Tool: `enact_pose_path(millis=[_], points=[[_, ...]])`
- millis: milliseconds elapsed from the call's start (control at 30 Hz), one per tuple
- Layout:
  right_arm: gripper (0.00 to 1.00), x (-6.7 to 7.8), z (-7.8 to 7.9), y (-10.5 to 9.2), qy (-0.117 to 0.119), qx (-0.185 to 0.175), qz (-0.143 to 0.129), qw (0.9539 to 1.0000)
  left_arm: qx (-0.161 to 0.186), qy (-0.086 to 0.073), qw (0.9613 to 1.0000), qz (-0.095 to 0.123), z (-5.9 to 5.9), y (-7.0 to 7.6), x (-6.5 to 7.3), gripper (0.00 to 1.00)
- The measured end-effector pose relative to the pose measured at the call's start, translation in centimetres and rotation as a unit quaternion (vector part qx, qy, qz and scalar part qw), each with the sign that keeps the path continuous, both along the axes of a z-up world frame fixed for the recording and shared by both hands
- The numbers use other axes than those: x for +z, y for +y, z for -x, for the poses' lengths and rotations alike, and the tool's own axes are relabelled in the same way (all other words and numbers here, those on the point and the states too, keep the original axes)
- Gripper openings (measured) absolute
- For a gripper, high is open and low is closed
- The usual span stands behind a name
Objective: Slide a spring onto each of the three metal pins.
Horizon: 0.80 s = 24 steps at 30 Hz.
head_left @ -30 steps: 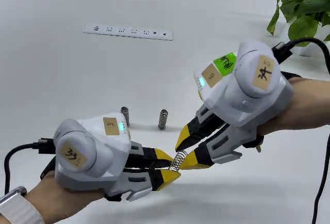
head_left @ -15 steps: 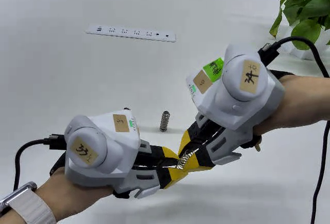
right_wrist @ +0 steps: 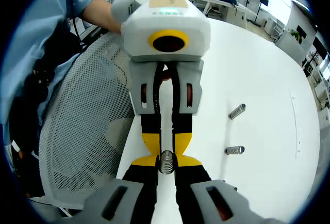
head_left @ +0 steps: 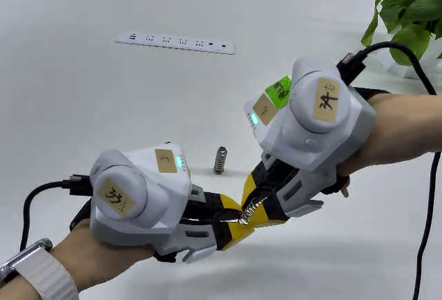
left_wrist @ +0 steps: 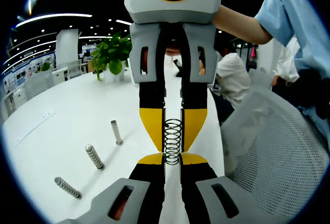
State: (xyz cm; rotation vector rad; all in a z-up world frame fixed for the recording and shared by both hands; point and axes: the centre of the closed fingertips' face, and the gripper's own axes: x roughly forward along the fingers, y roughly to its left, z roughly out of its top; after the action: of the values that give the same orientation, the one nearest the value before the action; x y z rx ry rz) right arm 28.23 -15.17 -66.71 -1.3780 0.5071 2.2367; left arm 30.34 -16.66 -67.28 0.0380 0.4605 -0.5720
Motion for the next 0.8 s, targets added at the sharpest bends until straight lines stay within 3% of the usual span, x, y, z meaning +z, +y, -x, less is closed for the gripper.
enact_pose_path(millis=[433,800], points=[[0.12,-0.35,0.04,-0.21,-0.001,0.0,0.009,1.0,-0.001,0.006,1.0,0.005,0.03,-0.1,-0.28,0.1],[0.12,-0.3,-0.08,-0.09,-0.004,0.0,0.007,1.0,0.005,0.001,1.0,0.002,-0.07,0.04,-0.25,0.12]])
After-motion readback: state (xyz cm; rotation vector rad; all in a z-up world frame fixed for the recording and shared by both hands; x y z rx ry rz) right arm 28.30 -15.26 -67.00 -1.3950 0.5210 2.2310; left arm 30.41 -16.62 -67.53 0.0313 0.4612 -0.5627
